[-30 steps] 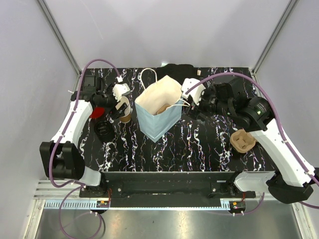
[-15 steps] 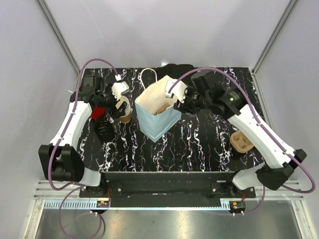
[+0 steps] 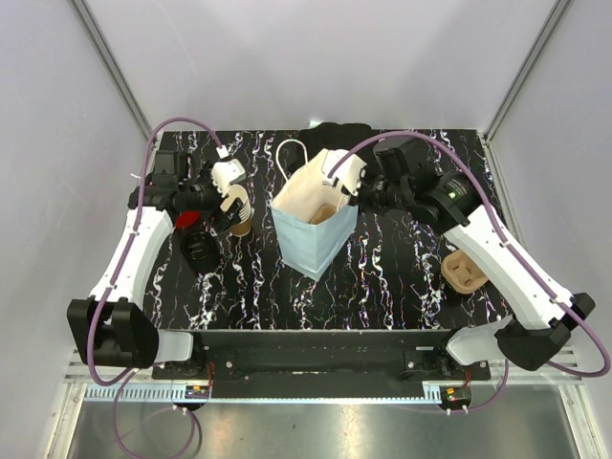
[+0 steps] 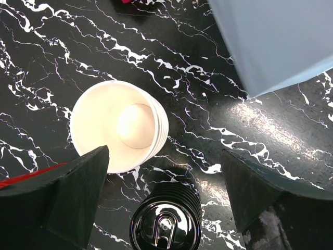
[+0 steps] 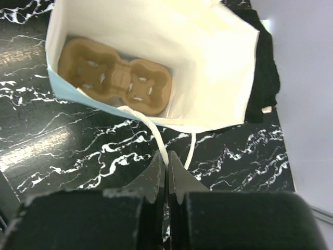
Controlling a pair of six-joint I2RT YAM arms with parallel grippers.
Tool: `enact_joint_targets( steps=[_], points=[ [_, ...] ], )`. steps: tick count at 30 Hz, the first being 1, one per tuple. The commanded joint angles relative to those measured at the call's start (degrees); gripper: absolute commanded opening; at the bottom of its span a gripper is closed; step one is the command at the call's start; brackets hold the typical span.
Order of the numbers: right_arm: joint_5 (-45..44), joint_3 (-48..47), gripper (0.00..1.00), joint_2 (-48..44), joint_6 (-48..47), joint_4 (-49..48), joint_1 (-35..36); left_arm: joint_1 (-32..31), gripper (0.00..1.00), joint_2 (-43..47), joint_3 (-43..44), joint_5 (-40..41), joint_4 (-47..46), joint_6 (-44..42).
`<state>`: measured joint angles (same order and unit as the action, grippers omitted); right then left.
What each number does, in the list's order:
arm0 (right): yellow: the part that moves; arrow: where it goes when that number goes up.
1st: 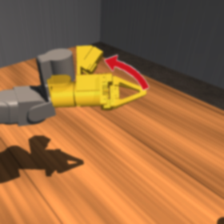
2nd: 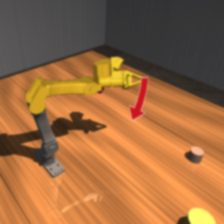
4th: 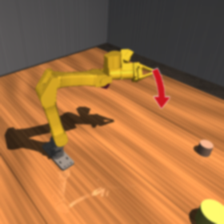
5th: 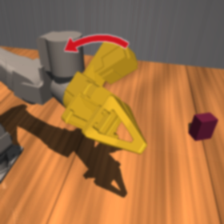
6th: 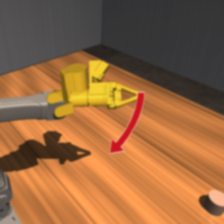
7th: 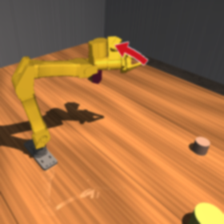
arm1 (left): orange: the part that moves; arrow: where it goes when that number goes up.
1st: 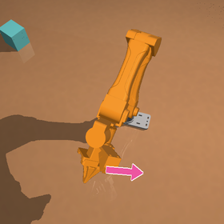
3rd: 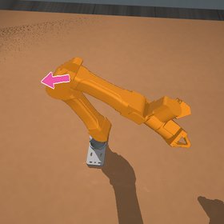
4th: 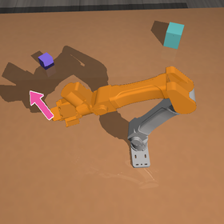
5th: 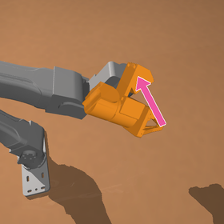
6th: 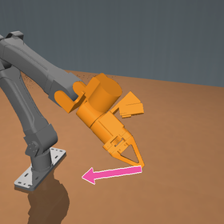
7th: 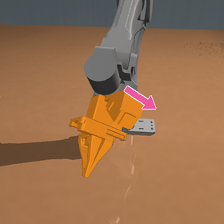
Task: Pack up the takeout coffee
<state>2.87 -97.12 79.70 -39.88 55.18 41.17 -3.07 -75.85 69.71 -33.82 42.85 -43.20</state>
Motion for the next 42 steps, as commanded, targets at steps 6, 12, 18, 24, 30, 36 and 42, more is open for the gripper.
enact_joint_targets(
  steps=[6, 12, 18, 24, 30, 36, 42],
  points=[
    [-4.89, 3.68, 0.00, -6.22, -2.75, -1.30, -1.61, -0.62, 0.94, 1.94, -0.80, -1.77, -2.33, 0.92],
    [-7.36, 8.35, 0.00, -9.38, -4.94, -3.32, -6.79, -1.85, 0.94, 3.25, -1.07, -1.24, -2.33, 1.28],
    [-7.09, 10.46, 0.00, -11.76, -6.61, -5.43, -13.47, -3.08, 0.95, 3.61, -1.07, -0.28, -2.33, 1.63],
    [-7.44, 11.25, 0.00, -11.85, -8.11, -7.36, -17.95, -4.14, 0.95, 3.61, -0.98, 0.25, -2.42, 1.98],
    [-6.22, 11.43, 0.00, -11.15, -9.43, -9.30, -22.53, -4.84, 0.95, 3.70, -1.07, 0.86, -2.33, 2.07],
    [-3.32, 11.43, 0.00, -9.22, -10.75, -12.20, -30.78, -5.10, 0.95, 3.61, -1.16, 1.13, -2.25, 2.07],
    [0.20, 11.34, 0.00, -7.46, -11.45, -14.66, -39.14, -5.19, 0.95, 3.52, -1.51, 1.48, -2.33, 1.80]
  ],
)
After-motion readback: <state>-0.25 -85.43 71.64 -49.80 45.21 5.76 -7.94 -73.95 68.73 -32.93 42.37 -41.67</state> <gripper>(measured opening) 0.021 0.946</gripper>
